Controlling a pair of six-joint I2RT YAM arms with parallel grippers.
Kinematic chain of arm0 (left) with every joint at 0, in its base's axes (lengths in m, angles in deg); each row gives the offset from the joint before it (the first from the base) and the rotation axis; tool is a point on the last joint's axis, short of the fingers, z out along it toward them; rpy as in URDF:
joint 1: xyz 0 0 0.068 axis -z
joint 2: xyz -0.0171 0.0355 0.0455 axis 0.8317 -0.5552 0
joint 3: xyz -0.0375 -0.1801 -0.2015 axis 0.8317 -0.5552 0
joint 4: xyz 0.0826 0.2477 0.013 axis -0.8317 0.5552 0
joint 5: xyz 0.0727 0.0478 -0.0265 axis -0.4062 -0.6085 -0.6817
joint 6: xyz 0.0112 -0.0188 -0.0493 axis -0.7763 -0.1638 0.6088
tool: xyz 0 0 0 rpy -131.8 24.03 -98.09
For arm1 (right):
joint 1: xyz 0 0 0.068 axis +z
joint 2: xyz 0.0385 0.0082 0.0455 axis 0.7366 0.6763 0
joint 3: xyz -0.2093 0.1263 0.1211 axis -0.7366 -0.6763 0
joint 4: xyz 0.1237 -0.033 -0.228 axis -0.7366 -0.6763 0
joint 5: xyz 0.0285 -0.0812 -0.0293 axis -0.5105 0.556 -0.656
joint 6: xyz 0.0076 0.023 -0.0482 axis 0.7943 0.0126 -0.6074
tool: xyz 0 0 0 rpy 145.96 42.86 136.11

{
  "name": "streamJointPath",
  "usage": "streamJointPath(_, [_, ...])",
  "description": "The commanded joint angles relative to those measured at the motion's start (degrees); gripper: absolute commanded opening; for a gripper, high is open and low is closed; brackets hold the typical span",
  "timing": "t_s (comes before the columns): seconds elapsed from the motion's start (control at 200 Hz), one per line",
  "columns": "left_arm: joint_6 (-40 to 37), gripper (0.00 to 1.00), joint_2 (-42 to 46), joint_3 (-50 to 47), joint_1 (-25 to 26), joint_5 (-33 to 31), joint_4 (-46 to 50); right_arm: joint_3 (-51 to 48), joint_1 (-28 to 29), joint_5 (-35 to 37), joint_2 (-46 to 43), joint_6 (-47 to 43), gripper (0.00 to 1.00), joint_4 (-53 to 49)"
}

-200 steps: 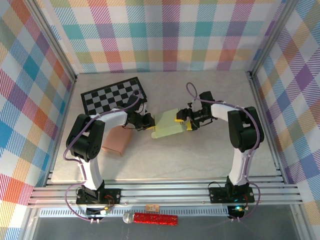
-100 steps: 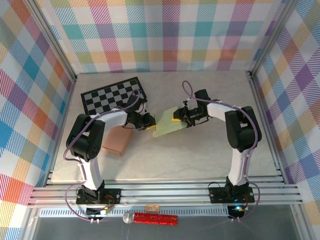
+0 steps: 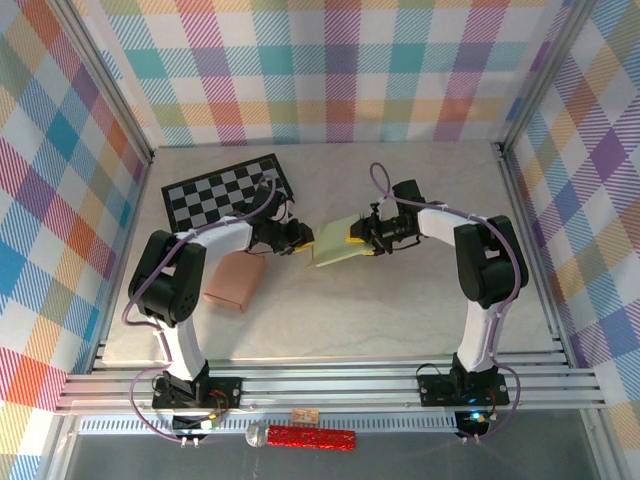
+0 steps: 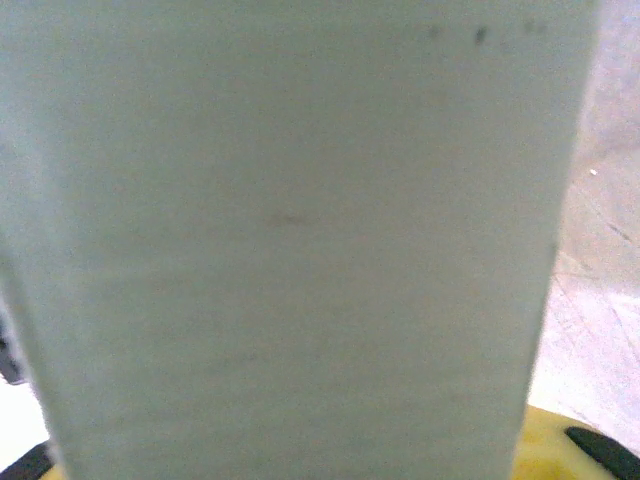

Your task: Fold the paper box

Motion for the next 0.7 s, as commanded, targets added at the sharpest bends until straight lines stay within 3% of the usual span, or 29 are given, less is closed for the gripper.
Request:
streamJointPath(0.0, [-0.9,0.32,6.0,2.7,-0.4,-3.1,2.2,-0.9,0.3,0.2,-1.8,4.5,0.35,-1.5])
streamJointPath(0.2, [-8.8,0.35,13.0,4.4,0.3,-4.1,3.2,-1.2,-0.1,-0.5,-4.6,15.4,0.34,-5.0])
streamJointPath(0.36, [-25.1,0.35,20.6,3.4,5.3,-2.2,2.4,-2.8,-0.4,-3.8,-7.4,28.5,0.34,-10.0])
streamJointPath(0.485, [-36.5,0.38,23.0,4.1,8.8,-2.5,8.9,-6.0,-0.8,-7.5,-10.4,38.1,0.34,-10.6])
streamJointPath(0.695, [-49.4,0.48,22.8,6.3,9.0,2.6,16.0,-7.5,-3.6,-10.1,-12.7,40.5,0.35,-19.4])
